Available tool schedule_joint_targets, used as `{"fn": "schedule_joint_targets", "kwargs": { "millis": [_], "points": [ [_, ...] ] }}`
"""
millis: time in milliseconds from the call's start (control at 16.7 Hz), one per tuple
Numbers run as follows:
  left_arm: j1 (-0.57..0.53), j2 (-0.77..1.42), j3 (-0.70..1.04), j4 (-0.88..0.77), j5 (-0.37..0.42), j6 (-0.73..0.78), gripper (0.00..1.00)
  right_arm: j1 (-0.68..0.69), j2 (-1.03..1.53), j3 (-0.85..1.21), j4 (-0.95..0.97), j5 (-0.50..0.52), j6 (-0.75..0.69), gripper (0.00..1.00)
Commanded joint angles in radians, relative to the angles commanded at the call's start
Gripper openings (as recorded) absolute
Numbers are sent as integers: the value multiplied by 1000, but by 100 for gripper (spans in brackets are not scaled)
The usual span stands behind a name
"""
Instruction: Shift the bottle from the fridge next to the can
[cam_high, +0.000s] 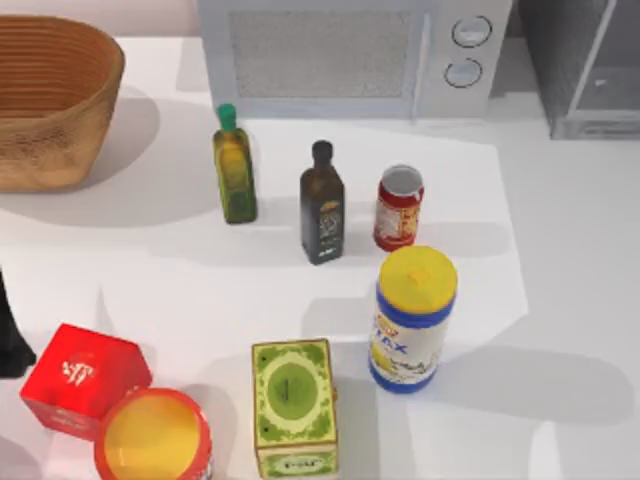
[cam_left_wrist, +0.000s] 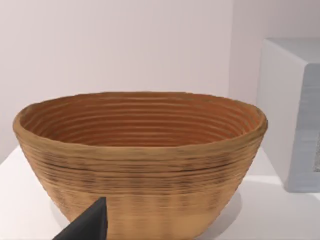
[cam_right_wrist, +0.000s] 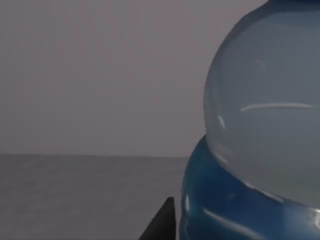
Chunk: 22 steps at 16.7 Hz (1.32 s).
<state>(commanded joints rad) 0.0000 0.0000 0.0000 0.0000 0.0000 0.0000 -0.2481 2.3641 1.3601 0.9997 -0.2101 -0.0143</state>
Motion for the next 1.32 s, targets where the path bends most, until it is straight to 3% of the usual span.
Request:
{"fn": "schedule_joint_targets", "kwargs": {
  "millis": [900, 1320],
  "points": [
    [0, 0, 0, 0, 0, 0, 100, -4, -120, 20, -143, -2, 4, 0],
    [0, 0, 0, 0, 0, 0, 100, -42, -286, -253, -32, -46, 10, 0]
  ]
}}
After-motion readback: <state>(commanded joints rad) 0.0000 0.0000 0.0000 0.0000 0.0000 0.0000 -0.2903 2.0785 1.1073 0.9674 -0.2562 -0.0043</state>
